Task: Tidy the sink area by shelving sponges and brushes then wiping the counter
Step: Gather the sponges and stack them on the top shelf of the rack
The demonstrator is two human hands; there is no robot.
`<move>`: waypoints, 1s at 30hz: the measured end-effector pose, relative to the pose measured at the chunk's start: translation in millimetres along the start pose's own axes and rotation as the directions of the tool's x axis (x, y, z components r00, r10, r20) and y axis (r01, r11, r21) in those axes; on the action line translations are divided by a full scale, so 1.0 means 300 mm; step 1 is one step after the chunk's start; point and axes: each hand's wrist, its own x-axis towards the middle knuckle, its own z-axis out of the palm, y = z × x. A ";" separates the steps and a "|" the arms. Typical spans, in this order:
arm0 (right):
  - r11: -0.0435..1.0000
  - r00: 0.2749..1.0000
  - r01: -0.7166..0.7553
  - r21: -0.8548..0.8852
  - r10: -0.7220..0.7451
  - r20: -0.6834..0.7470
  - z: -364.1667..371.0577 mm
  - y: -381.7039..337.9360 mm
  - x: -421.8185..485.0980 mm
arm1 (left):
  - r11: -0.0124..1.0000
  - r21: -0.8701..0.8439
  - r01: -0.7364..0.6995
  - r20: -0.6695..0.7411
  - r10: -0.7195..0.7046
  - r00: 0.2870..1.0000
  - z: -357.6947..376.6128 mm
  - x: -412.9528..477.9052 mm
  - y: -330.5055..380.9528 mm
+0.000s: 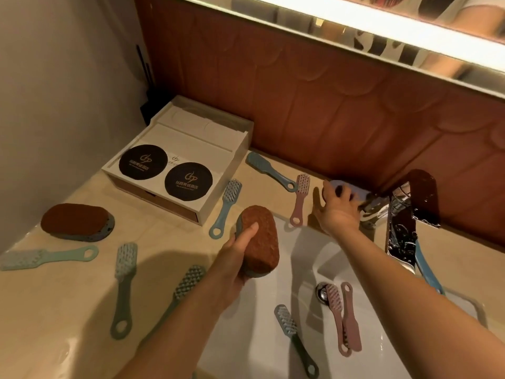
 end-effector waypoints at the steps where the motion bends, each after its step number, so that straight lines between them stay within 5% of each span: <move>1: 0.999 1.000 -0.015 -0.045 0.016 0.016 0.002 -0.005 0.029 | 0.999 -0.032 0.028 0.027 -0.027 0.999 -0.001 0.001 0.006; 10: 0.998 0.997 -0.047 -0.044 0.050 0.062 0.031 0.002 0.132 | 0.978 -0.168 0.120 0.176 -0.090 0.980 -0.043 0.005 0.009; 19: 0.949 0.952 0.052 0.311 0.046 -0.302 -0.012 -0.013 -0.004 | 0.964 -0.210 0.161 0.158 -0.129 0.979 -0.026 -0.017 0.007; 23: 0.786 0.900 0.220 0.578 0.066 -0.432 -0.059 -0.042 -0.179 | 0.969 -0.198 0.147 0.160 -0.116 0.980 0.000 -0.051 0.014; 30: 0.509 0.927 0.356 0.783 -0.088 -0.364 -0.194 0.044 -0.491 | 0.974 -0.185 0.133 0.144 -0.107 0.984 0.030 -0.125 -0.036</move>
